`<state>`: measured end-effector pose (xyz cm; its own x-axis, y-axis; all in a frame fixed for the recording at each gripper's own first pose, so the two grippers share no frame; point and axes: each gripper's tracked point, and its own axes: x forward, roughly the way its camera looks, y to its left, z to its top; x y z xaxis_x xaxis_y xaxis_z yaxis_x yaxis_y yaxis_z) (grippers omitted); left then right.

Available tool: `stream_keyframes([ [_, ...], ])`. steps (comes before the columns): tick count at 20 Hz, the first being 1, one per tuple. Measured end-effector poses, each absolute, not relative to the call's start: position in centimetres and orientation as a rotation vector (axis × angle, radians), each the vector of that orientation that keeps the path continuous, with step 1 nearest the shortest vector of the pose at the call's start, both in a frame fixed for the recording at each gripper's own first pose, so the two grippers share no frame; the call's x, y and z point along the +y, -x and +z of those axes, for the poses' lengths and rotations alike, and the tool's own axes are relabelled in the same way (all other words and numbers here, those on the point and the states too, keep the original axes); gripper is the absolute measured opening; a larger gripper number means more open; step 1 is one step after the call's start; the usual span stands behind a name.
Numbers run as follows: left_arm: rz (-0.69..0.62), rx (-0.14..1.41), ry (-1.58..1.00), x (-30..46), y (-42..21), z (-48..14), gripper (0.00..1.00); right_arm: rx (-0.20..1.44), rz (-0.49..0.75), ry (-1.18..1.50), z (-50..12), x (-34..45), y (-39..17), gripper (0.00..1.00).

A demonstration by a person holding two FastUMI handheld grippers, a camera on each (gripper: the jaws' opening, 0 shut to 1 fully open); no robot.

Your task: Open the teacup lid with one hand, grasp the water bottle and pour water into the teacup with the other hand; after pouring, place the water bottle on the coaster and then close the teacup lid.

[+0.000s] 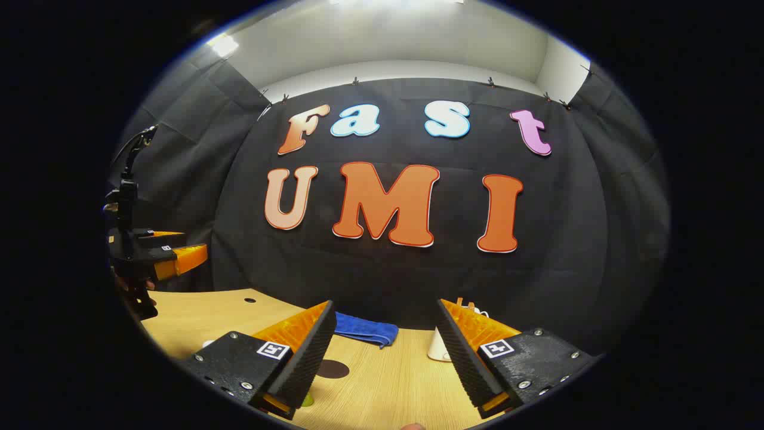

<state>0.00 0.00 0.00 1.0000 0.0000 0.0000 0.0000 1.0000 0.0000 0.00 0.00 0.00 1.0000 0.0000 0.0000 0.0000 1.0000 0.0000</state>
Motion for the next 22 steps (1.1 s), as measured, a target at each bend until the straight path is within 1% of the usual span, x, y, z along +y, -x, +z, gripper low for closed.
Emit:
stream_keyframes([
  [5,0.008,0.003,-0.007,0.6,0.1,0.0,0.97,-0.008,-0.002,-0.007,0.7,0.1,0.3,1.00],
  [6,0.008,0.004,-0.006,0.7,0.1,0.0,0.96,-0.009,0.008,-0.016,0.6,0.2,0.3,1.00],
  [7,0.005,0.008,-0.006,0.7,0.1,-0.2,0.97,-0.003,0.016,-0.028,0.5,0.5,0.4,1.00],
  [8,0.001,0.014,-0.005,0.7,0.1,-0.4,0.96,0.001,0.021,-0.038,0.3,0.5,0.4,0.96],
  [9,-0.001,0.021,-0.002,0.7,0.0,-0.7,0.96,0.003,0.021,-0.044,0.3,0.5,0.4,1.00],
  [14,0.013,0.031,0.012,1.8,0.1,-1.1,0.97,-0.004,0.004,-0.017,0.5,0.4,0.2,1.00],
  [22,-0.043,0.146,0.071,1.5,0.5,-6.2,0.96,0.031,0.012,-0.004,-1.5,0.9,0.4,1.00],
])
